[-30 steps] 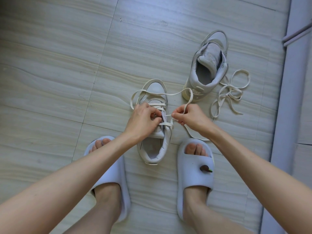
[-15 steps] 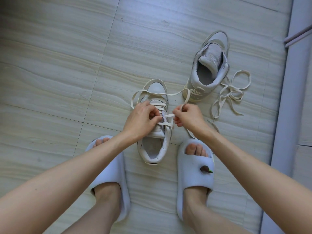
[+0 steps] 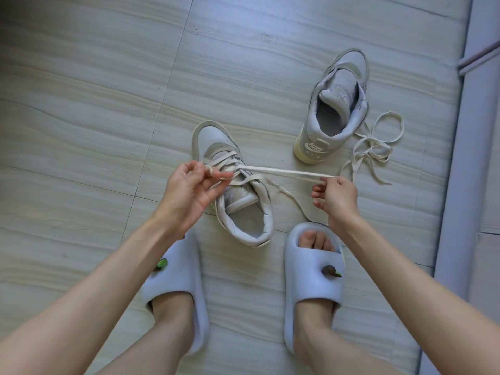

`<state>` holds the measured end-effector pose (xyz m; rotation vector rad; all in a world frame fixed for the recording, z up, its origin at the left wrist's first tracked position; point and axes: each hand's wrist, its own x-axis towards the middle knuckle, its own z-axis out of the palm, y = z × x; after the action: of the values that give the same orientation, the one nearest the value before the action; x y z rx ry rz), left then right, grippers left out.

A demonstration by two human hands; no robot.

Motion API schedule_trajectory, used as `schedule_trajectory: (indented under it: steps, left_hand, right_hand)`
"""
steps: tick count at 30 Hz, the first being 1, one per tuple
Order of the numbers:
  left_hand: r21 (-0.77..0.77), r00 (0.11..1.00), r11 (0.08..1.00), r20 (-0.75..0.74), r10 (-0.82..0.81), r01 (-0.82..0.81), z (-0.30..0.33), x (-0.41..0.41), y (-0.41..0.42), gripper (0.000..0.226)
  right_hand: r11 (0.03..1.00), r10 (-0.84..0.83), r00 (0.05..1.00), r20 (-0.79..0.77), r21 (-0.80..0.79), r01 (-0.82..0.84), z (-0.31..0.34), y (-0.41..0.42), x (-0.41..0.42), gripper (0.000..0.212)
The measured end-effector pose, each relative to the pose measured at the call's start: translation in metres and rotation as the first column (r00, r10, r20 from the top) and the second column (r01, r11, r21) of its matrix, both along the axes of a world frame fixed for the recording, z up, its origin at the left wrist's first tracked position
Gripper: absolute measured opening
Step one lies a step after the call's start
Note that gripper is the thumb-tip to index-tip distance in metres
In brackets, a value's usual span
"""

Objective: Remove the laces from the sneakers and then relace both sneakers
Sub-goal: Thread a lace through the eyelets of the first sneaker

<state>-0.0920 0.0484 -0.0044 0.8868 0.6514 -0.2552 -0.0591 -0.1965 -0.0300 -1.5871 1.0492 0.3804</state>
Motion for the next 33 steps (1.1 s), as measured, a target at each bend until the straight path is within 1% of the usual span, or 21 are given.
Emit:
schedule_trajectory:
  steps: [3, 5, 10, 11, 12, 13, 14, 15, 17, 18, 19, 21, 22, 23, 24, 26, 28, 29, 30, 32, 33]
  left_hand:
    - [-0.014, 0.999, 0.999, -0.023, -0.032, 0.032, 0.003, -0.002, -0.002, 0.025]
    - [-0.001, 0.996, 0.997, -0.024, -0.081, 0.081, 0.005, -0.003, -0.003, 0.024]
    - [-0.083, 0.992, 0.99, -0.05, -0.117, 0.113, 0.006, -0.003, -0.002, 0.02]
    - [-0.059, 0.987, 0.988, -0.068, -0.144, 0.14, 0.006, -0.003, 0.0, 0.019]
    - [0.004, 0.975, 0.98, -0.099, -0.197, 0.198, 0.006, -0.004, 0.002, 0.018]
    - [0.101, 0.952, 0.953, -0.145, -0.27, 0.286, 0.007, -0.006, 0.005, 0.017]
    - [0.214, 0.918, 0.898, -0.194, -0.346, 0.384, 0.007, -0.008, 0.007, 0.016]
    - [0.32, 0.88, 0.822, -0.24, -0.41, 0.47, 0.007, -0.011, 0.009, 0.015]
    - [0.481, 0.809, 0.653, -0.296, -0.507, 0.585, 0.008, -0.013, 0.011, 0.015]
    - [0.551, 0.759, 0.541, -0.321, -0.566, 0.636, 0.008, -0.012, 0.012, 0.017]
    - [0.609, 0.692, 0.405, -0.357, -0.627, 0.682, 0.009, -0.011, 0.012, 0.018]
    - [0.68, 0.563, 0.152, -0.437, -0.701, 0.718, 0.009, -0.008, 0.011, 0.017]
    - [0.703, 0.524, 0.064, -0.464, -0.714, 0.709, 0.01, -0.006, 0.01, 0.013]
    - [0.72, 0.499, 0.005, -0.476, -0.725, 0.694, 0.01, -0.005, 0.008, 0.009]
    - [0.734, 0.486, -0.028, -0.478, -0.732, 0.679, 0.011, -0.003, 0.005, 0.006]
    - [0.748, 0.486, -0.038, -0.468, -0.738, 0.663, 0.013, 0.0, 0.0, 0.01]
    - [0.731, 0.493, 0.01, -0.45, -0.745, 0.682, 0.014, 0.002, -0.003, 0.011]
    - [0.704, 0.501, 0.072, -0.426, -0.754, 0.706, 0.015, 0.001, -0.002, 0.014]
    - [0.657, 0.524, 0.165, -0.397, -0.753, 0.735, 0.017, 0.0, 0.001, 0.017]
    - [0.554, 0.617, 0.372, -0.359, -0.701, 0.745, 0.024, -0.006, 0.01, 0.021]
    - [0.526, 0.671, 0.461, -0.331, -0.663, 0.715, 0.028, -0.009, 0.014, 0.021]
  right_hand:
    - [0.968, -0.187, 0.982, 0.018, 0.171, 0.182, 0.006, 0.007, 0.006, 0.022]
    - [0.938, -0.258, 0.965, 0.037, 0.247, 0.242, 0.011, 0.007, 0.01, 0.023]
    - [0.936, -0.228, 0.968, 0.108, 0.299, 0.187, 0.018, 0.005, 0.01, 0.024]
    - [0.93, -0.226, 0.968, 0.109, 0.32, 0.181, 0.018, 0.005, 0.01, 0.024]
    - [0.923, -0.226, 0.968, 0.107, 0.342, 0.178, 0.018, 0.006, 0.009, 0.025]
    - [0.917, -0.222, 0.969, 0.104, 0.359, 0.172, 0.018, 0.007, 0.009, 0.025]
    - [0.916, -0.211, 0.972, 0.1, 0.368, 0.161, 0.018, 0.008, 0.008, 0.026]
    - [0.917, -0.197, 0.976, 0.097, 0.369, 0.148, 0.017, 0.009, 0.008, 0.025]
    - [0.918, -0.183, 0.978, 0.098, 0.374, 0.134, 0.016, 0.013, 0.006, 0.024]
    - [0.915, -0.188, 0.977, 0.101, 0.38, 0.136, 0.016, 0.014, 0.005, 0.024]
    - [0.911, -0.197, 0.975, 0.105, 0.388, 0.142, 0.016, 0.015, 0.004, 0.023]
    - [0.904, -0.215, 0.969, 0.124, 0.402, 0.149, 0.018, 0.015, 0.005, 0.023]
    - [0.901, -0.22, 0.965, 0.14, 0.408, 0.147, 0.02, 0.015, 0.006, 0.022]
    - [0.897, -0.229, 0.961, 0.156, 0.417, 0.146, 0.022, 0.014, 0.008, 0.022]
    - [0.888, -0.247, 0.954, 0.17, 0.433, 0.153, 0.024, 0.013, 0.01, 0.023]
    - [0.858, -0.302, 0.937, 0.175, 0.478, 0.187, 0.028, 0.013, 0.012, 0.023]
    - [0.849, -0.311, 0.935, 0.173, 0.493, 0.191, 0.031, 0.015, 0.012, 0.024]
    - [0.859, -0.283, 0.944, 0.173, 0.484, 0.169, 0.031, 0.016, 0.009, 0.024]
    - [0.871, -0.24, 0.956, 0.17, 0.472, 0.135, 0.031, 0.017, 0.005, 0.024]
    - [0.885, -0.158, 0.977, 0.147, 0.46, 0.074, 0.028, 0.016, -0.004, 0.026]
    - [0.884, -0.127, 0.983, 0.131, 0.465, 0.052, 0.027, 0.015, -0.008, 0.027]
